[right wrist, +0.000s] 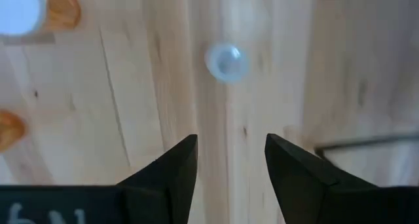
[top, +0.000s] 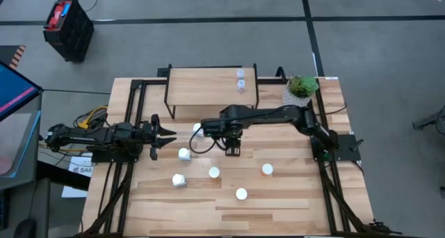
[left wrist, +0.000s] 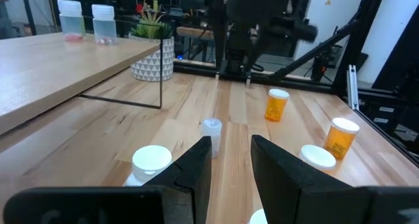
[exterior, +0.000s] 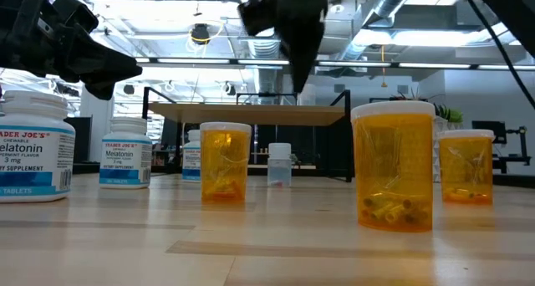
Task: Pick and place medicine bottles onto shelf by color
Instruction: Put the transparent pill bottle aligned with the other transparent pill bottles on the shelf
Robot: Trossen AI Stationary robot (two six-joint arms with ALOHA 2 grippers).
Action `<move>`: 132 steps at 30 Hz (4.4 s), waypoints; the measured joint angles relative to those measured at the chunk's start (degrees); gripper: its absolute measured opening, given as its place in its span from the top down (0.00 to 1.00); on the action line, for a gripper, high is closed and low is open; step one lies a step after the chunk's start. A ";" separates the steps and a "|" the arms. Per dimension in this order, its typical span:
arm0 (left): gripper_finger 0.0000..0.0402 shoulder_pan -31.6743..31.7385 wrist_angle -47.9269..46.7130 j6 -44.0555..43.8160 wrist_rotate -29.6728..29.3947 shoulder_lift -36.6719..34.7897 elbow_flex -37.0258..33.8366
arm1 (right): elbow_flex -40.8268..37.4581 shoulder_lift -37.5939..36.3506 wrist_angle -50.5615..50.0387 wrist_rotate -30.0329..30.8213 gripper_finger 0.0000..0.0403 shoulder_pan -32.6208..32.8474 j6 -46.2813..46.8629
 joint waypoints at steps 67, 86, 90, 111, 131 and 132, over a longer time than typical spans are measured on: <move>0.76 -0.01 -0.22 -2.16 1.42 0.19 0.02 | -36.39 -16.58 42.96 -0.46 0.26 -1.46 1.14; 0.76 -0.01 -0.22 -2.14 1.45 2.25 0.02 | -36.37 -14.93 43.13 -0.33 0.24 -1.38 1.16; 0.76 -0.02 -0.22 -2.12 1.45 2.23 0.02 | -36.32 -13.07 43.76 -0.33 0.24 -1.34 2.45; 0.76 -0.02 -0.22 -2.14 1.43 3.03 0.02 | -36.35 -7.50 44.53 -0.03 0.26 -1.12 3.67; 0.76 -0.01 -0.22 -2.14 1.44 2.99 0.02 | -36.22 -7.57 45.56 1.48 0.67 -1.49 5.42; 0.76 -0.01 -0.22 -2.14 1.43 2.99 0.02 | -35.76 -7.55 44.63 1.46 0.68 -1.49 5.43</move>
